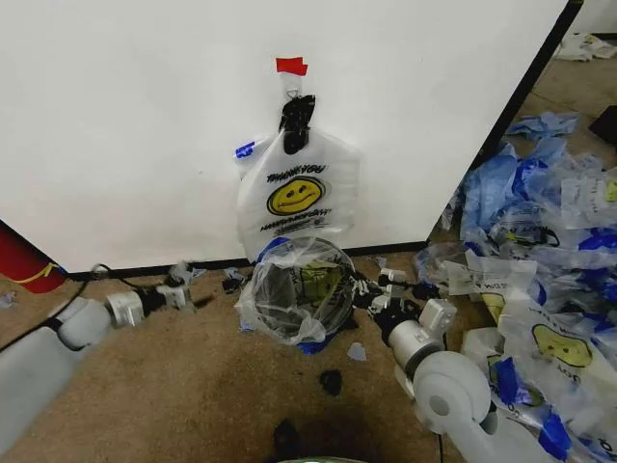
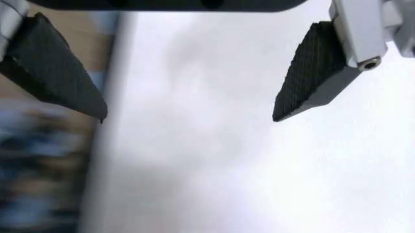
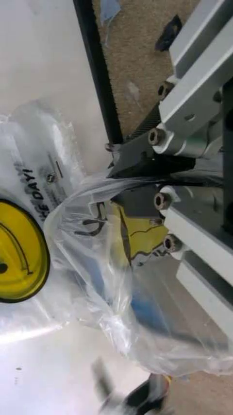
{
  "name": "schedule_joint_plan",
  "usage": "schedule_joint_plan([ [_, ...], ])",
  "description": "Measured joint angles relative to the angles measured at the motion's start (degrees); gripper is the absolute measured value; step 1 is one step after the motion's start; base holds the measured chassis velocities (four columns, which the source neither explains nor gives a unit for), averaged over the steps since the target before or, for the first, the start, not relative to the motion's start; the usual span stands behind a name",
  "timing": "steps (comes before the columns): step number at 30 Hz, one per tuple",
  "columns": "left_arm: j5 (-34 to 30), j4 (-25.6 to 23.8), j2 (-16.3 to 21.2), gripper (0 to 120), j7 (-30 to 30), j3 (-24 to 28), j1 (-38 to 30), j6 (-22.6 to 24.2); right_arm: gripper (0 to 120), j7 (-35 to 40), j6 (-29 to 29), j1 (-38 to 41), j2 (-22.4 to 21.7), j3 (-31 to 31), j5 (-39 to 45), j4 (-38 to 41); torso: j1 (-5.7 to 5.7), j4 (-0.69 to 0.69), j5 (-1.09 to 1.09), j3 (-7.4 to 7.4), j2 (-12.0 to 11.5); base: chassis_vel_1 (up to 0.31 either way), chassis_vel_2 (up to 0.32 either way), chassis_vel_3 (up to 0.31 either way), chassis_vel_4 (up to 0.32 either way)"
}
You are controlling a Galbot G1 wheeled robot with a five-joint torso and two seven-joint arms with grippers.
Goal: Pick up the garbage bag from the wall and place it over the trash bin.
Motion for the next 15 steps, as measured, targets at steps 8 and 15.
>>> schedule_joint_plan([
  [8,-11.8,-19.1,0.9,96,-14.7,-7.3,1.1,21.3,0,-0.1,0.3,-0.2,0.0,0.5,-0.2,0.0,0.00,-0.02,0.01,0.00,0.0,0.000,0.000,0.000,0.000],
  [15,-19.9,-31.4,1.2,98,-17.9,-8.7,2.2,27.0,0,-0.1,0.7,-1.5,-0.3,1.9,-0.5,0.2,0.00,-0.04,0.00,-0.01,0.0,0.000,0.000,0.000,0.000],
])
